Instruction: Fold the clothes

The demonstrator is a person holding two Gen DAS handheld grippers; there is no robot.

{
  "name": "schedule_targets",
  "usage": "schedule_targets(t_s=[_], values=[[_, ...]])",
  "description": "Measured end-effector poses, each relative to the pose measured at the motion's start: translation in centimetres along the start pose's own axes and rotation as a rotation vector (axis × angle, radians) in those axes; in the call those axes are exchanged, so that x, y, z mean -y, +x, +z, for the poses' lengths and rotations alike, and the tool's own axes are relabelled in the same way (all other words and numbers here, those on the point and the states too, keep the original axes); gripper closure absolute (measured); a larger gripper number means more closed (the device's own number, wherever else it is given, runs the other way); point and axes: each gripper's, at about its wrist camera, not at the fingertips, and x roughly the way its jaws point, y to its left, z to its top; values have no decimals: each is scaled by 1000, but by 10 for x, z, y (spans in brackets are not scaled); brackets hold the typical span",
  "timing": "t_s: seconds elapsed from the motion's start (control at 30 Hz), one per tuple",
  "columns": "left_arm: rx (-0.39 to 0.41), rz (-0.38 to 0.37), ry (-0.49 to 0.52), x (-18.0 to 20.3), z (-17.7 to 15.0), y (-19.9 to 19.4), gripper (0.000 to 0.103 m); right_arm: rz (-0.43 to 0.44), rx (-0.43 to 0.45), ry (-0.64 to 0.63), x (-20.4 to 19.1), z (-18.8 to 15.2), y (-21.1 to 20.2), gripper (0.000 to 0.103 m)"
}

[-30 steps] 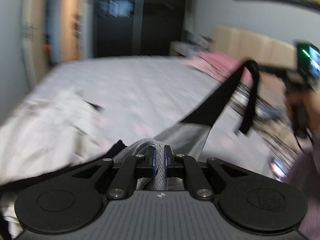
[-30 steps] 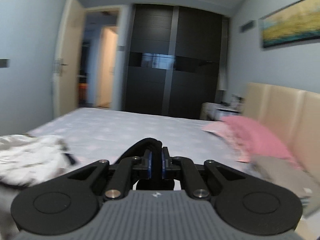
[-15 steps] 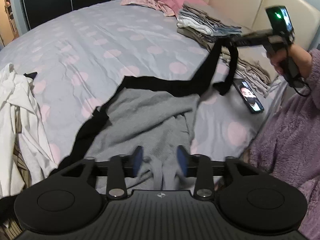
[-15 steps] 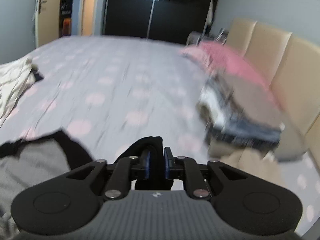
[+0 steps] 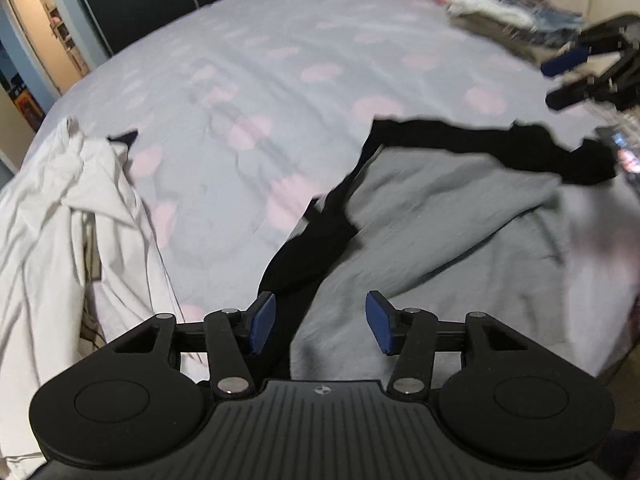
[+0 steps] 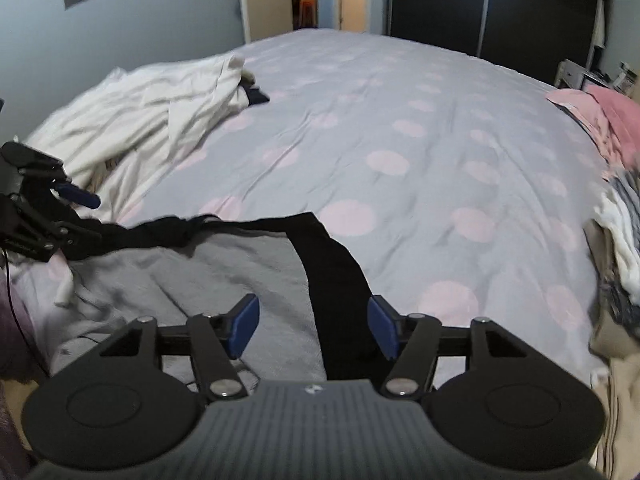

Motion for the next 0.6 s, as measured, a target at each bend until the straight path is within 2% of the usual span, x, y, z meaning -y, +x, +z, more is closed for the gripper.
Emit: schedule_targets(t_s=[0.2,0.3,0.43,0.47,0.5,0.53,0.6], values=[[-62,12,49,-2,-4,40,55,9,-20,60,24,13,56,41],[-112,40,63,-4,-9,59,55,-13,-55,73,29,15,83,43],[-110,70,82,-8,-15,67,55,-56,-113,77,34,12,104,43],[-102,90,90,-9,-16,68,58,-63,-124,81,35,11,109,43],[-91,92,76,-12,-16,66,69,-62,-134,88,37,10,112,43],[-79,93,62,-16,-15,65,75,-62,-141,94,38,9,115,43],[-49,101,-4,-24,-11,59,83,-72,-150,108,40,9,121,43]])
